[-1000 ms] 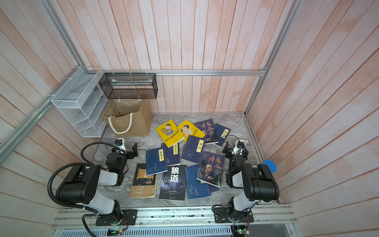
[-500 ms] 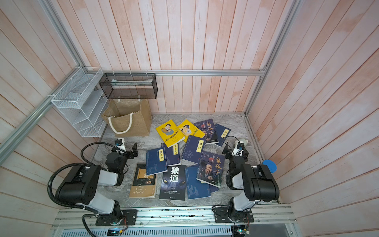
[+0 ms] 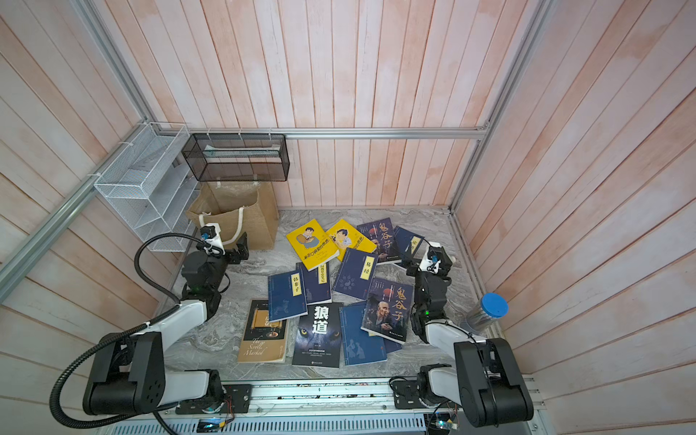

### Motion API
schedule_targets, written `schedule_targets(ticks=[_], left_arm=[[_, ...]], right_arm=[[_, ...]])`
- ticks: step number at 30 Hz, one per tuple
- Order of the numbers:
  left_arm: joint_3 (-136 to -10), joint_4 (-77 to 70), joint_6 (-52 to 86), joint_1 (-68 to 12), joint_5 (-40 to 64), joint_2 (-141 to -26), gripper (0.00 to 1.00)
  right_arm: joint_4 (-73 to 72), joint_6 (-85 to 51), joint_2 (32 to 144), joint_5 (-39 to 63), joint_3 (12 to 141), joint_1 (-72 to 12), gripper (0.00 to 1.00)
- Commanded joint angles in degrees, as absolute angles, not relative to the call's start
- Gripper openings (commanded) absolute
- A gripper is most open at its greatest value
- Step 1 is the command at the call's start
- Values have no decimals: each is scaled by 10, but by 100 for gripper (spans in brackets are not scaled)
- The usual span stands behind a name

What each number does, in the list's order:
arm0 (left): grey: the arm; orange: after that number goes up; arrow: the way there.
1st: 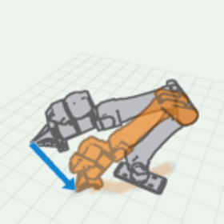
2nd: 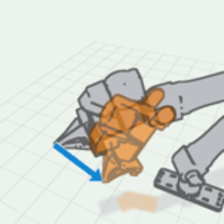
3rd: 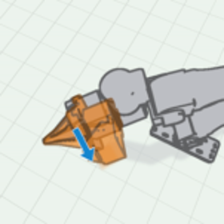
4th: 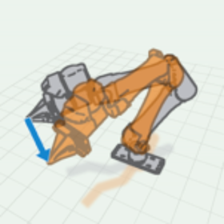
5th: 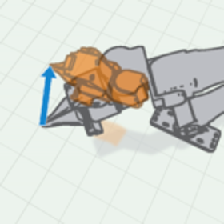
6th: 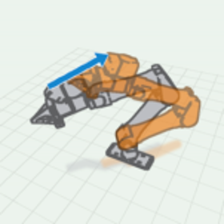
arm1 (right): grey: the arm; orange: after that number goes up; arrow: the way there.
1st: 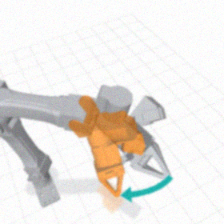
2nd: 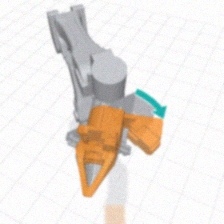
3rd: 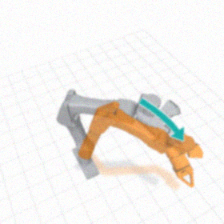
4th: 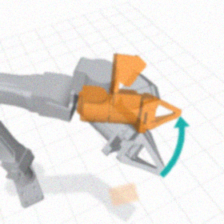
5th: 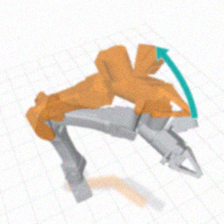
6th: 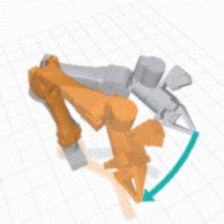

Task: Put the books into the canvas bag
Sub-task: Move the canvas bag to the center of the board.

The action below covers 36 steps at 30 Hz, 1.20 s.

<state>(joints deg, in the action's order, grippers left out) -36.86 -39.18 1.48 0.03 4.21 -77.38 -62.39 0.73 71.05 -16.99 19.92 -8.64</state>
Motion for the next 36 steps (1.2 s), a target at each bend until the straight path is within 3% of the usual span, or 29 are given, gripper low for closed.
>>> schedule_targets(ticks=[1,4,10,16,20,25,27,28,36], left_arm=[[-486,-253,8,-16,40,-803,100],[-613,-160,-16,-36,21,-857,100],[-882,34,-17,-42,58,-1033,100],[-1051,171,-57,-69,45,-1159,99],[-1064,229,-82,-79,33,-1161,70],[-964,230,-123,-79,27,-1076,17],[-910,215,-150,-80,26,-1032,3],[-880,208,-167,-79,28,-1009,0],[-723,225,-347,-79,77,-859,0]], right_arm=[[-433,-13,717,-212,280,-107,98],[-352,-47,742,-216,349,-130,98],[-321,-66,793,-218,405,-196,98],[-214,-128,812,-183,463,-222,95],[-169,-156,807,-159,483,-231,92],[-141,-179,804,-139,507,-250,91],[-131,-190,809,-129,526,-259,90],[-126,-196,815,-122,538,-265,90],[-115,-226,915,-55,649,-326,87]])
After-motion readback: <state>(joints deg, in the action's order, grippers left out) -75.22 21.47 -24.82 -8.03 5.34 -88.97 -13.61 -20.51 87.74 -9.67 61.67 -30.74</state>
